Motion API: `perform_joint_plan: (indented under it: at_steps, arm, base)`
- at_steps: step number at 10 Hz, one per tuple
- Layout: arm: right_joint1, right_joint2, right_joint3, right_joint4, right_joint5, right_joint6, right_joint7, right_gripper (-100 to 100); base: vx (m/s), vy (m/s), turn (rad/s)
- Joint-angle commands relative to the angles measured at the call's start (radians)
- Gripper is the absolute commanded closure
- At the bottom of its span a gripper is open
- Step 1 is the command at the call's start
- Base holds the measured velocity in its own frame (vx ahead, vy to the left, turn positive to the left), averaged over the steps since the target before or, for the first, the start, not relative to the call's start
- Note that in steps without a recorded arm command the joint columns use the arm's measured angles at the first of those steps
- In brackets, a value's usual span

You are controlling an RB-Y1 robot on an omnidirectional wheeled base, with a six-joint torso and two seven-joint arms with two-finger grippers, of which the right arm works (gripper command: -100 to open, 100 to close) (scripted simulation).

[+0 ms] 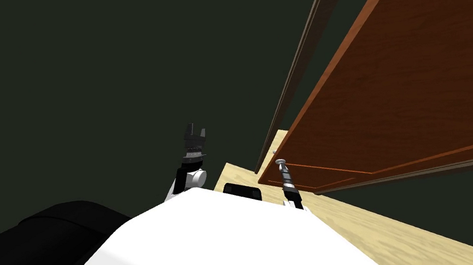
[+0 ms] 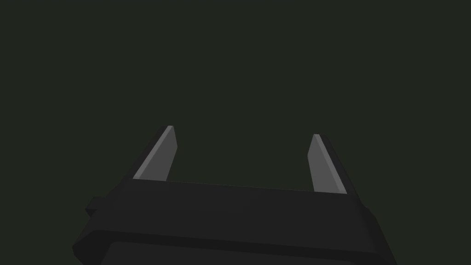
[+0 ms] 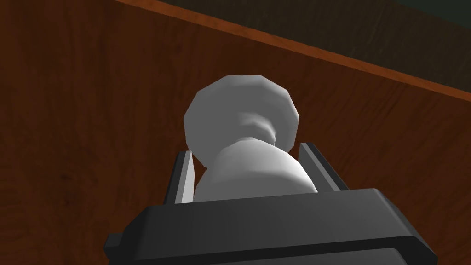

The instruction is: Pull the door open

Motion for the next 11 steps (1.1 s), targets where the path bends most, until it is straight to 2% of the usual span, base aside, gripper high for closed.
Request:
perform_joint_plan:
  at_steps: [1, 6, 7, 9, 10, 11]
  arm:
    - [-0.005, 0.002, 0.02, -0.004, -0.018, 0.0, -0.05, 100]
    - [-0.023, -0.013, 0.047, 0.015, -0.076, 0.001, -0.173, 100]
    - [-0.023, -0.013, 0.047, 0.015, -0.076, 0.001, -0.178, 100]
    - [-0.034, -0.023, 0.064, 0.027, -0.115, 0.002, -0.242, 100]
    - [-0.034, -0.023, 0.064, 0.027, -0.115, 0.002, -0.261, 100]
    - [-0.04, -0.028, 0.073, 0.033, -0.134, 0.002, -0.295, 100]
  base:
    - [-0.062, -0.011, 0.073]
    - [-0.051, -0.008, 0.058]
    - [-0.047, -0.012, 0.047]
    - [-0.058, -0.008, 0.094]
    - [-0.05, -0.012, 0.045]
    - [-0.056, -0.002, 0.063]
